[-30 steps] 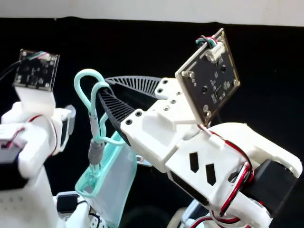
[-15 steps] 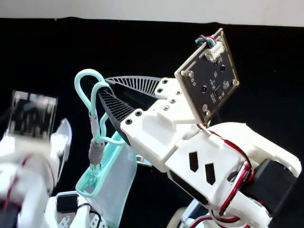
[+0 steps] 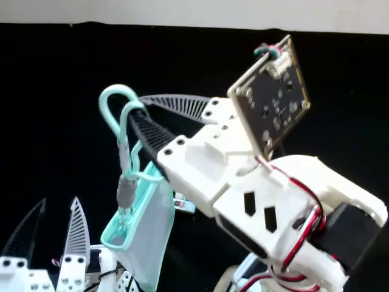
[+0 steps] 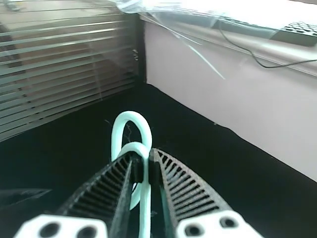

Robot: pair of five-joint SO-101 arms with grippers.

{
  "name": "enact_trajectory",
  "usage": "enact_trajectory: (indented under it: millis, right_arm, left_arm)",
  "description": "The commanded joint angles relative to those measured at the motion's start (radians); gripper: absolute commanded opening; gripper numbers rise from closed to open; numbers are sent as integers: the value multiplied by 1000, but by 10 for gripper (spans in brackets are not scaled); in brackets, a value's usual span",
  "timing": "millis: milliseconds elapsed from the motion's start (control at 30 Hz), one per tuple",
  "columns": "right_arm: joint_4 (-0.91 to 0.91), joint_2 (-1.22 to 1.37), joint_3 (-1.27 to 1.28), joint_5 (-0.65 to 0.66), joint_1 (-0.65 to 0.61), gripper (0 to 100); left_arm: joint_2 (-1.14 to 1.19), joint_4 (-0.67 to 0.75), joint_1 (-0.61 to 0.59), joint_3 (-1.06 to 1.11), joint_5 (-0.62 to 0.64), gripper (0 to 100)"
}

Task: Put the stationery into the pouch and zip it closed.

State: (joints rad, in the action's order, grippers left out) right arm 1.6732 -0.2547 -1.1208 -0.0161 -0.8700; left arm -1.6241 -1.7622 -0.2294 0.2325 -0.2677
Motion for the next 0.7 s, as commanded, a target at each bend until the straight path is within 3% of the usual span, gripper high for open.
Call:
enact_trajectory:
  millis: [0,133,233,433,667]
  right_arm:
    - [-4,-13,2,-12,33,7]
    - [-4,-13,2,-12,33,7]
    - [-4,-13,2,-12,33,7]
    - [-2,-13,2,-12,35,7]
    - [-2,-13,2,-12,35,7]
  left_arm:
    - [-15,-3,-5,4,-2,158]
    - [-15,-3,-4,4,11,159]
    - [15,0,16,-1,106,161]
    - [153,-2,243,-62,273,162]
    - [228,-3,259,-205,278,162]
